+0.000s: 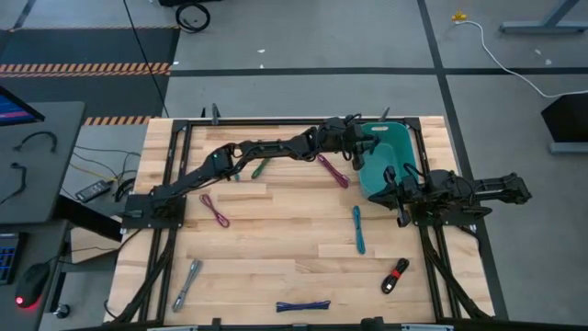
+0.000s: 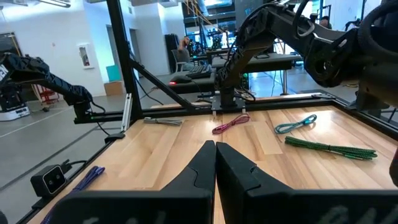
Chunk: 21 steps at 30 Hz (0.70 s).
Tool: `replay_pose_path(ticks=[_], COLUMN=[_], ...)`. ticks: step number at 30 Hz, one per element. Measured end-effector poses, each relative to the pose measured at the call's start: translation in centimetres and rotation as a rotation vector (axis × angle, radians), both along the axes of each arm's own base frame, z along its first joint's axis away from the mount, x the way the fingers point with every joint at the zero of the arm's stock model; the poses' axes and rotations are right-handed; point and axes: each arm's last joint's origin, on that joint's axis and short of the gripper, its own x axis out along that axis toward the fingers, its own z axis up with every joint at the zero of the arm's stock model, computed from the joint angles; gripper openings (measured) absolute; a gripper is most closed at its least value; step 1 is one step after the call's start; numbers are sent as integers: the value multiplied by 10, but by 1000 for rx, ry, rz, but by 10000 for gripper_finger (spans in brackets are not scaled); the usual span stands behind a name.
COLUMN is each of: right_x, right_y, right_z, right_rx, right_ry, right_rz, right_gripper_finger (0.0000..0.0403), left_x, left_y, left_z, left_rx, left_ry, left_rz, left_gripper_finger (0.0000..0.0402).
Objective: Pick and place USB-C Cables
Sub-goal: Put the top blue charger cable into the green bin, then put the green charger cable into the green bin
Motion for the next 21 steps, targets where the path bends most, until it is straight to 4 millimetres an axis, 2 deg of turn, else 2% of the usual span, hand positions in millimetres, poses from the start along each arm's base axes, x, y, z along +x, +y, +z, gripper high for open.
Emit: replay_pose_path(ticks=[6,10,12,15,21], right_x=[0,0,0,0,0], right_y=[0,0,0,0,0], right_z=[0,0,0,0,1], right_rx=[0,0,0,0,0], right_ry=[0,0,0,2,-6], right_rz=[0,0,-1,2,0], right_gripper_finger=[16,16,16,16,16], left_x=[-4,-7,-10,-14,-19], left_y=[1,0,0,2,3], left_z=[5,30,40,42,33], left_rx=[-25,-8,4,-12,-62], left_ry=[91,232,215,249,344], left_rz=[-20,-4,5,11,16], left_gripper_finger=[120,121,121,121,123])
